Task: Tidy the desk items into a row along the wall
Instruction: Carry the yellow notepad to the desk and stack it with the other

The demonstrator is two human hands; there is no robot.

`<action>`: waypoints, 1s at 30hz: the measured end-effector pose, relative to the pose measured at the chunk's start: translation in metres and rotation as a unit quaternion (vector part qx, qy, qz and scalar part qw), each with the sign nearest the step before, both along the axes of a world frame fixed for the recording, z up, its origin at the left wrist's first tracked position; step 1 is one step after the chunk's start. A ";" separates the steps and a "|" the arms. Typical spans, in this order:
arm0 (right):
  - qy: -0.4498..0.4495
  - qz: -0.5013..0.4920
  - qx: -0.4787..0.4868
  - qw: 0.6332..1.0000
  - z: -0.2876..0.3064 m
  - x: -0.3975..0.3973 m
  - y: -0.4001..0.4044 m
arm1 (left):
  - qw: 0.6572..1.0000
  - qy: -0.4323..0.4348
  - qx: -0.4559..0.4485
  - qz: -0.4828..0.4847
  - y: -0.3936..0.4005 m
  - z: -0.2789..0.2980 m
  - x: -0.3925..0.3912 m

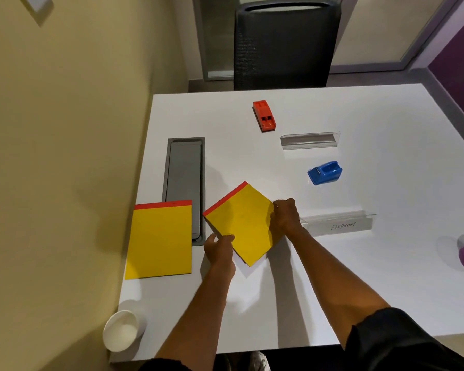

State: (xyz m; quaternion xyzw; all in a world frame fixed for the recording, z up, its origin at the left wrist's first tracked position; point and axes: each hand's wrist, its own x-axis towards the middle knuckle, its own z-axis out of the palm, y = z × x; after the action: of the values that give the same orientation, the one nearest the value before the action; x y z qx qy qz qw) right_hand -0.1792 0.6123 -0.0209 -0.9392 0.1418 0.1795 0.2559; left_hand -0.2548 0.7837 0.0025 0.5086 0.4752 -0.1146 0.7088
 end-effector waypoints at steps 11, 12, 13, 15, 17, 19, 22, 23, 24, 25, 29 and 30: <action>-0.030 -0.064 0.129 0.989 0.039 -0.027 0.031 | 0.961 -0.046 0.233 -0.139 0.053 0.045 0.014; -0.030 -0.072 0.145 0.986 0.041 -0.031 0.038 | 0.956 -0.047 0.249 -0.145 0.063 0.048 0.017; -0.027 -0.081 0.159 0.984 0.043 -0.034 0.047 | 0.953 -0.047 0.259 -0.149 0.074 0.051 0.020; -0.020 -0.101 0.190 0.976 0.044 -0.041 0.065 | 0.945 -0.044 0.280 -0.164 0.097 0.056 0.025; -0.016 -0.117 0.223 0.968 0.044 -0.048 0.085 | 0.940 -0.045 0.292 -0.170 0.117 0.060 0.029; -0.011 -0.121 0.242 0.963 0.041 -0.052 0.106 | 0.933 -0.039 0.311 -0.179 0.135 0.066 0.030; -0.002 -0.122 0.257 0.959 0.033 -0.056 0.136 | 0.923 -0.020 0.334 -0.191 0.158 0.070 0.028; 0.001 -0.122 0.256 0.959 0.030 -0.058 0.145 | 0.921 -0.003 0.334 -0.201 0.165 0.067 0.028; 0.002 -0.123 0.257 0.958 0.023 -0.060 0.153 | 0.917 0.012 0.336 -0.213 0.172 0.066 0.027; 0.005 -0.123 0.255 0.959 0.021 -0.062 0.161 | 0.914 0.022 0.341 -0.216 0.180 0.062 0.028; 0.012 -0.123 0.242 0.962 0.005 -0.069 0.189 | 0.899 0.048 0.360 -0.246 0.203 0.046 0.026; 0.012 -0.127 0.241 0.962 0.001 -0.071 0.195 | 0.897 0.052 0.361 -0.250 0.207 0.043 0.025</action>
State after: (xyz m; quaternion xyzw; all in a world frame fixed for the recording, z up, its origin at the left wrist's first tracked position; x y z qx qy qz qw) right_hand -0.2498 0.8074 -0.0196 -0.8217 0.2158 0.1852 0.4939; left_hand -0.2295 0.9907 0.0454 0.8246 0.3773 -0.1346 0.3994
